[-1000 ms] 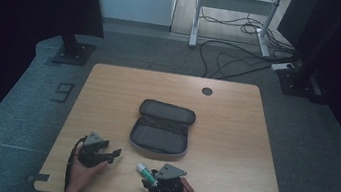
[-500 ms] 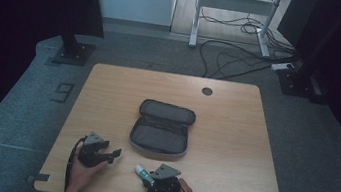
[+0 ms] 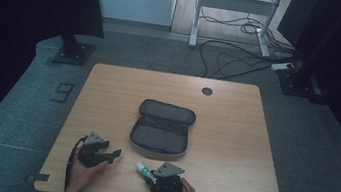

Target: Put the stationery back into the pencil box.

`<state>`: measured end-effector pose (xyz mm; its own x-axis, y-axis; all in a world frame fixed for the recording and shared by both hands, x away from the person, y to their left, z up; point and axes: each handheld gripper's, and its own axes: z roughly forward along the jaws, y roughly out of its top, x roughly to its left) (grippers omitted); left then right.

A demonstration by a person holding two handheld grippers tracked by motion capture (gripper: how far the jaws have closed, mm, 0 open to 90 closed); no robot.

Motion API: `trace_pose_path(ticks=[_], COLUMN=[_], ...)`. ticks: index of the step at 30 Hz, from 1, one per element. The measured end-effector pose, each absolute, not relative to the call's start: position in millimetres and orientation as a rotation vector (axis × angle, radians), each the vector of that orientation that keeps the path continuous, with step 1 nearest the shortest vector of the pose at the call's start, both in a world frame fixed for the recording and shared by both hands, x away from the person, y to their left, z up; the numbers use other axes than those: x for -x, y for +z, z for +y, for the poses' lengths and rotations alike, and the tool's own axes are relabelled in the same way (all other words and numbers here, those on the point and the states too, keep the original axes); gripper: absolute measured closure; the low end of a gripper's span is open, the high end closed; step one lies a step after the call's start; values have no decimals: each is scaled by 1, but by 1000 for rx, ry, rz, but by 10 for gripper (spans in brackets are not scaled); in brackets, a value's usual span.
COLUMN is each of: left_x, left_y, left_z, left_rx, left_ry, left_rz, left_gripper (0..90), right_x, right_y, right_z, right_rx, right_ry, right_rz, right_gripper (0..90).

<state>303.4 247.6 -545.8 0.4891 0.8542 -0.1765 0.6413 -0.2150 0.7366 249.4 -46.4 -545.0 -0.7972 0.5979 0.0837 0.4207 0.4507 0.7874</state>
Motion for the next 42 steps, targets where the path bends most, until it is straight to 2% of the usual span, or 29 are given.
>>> trace_pose_path(ticks=[28,42], left_x=[-304,-304], left_y=[-546,-546], left_z=[247,246], left_rx=[-1955,-1956], left_ry=[337,337], left_rz=[1251,1251], left_gripper=[332,331], right_x=[-273,-293], right_y=[-486,-480], right_z=[-72,-74], right_rx=[-921,-946], right_ry=[1431,1448], right_rz=[2287,2255], right_gripper=[652,652])
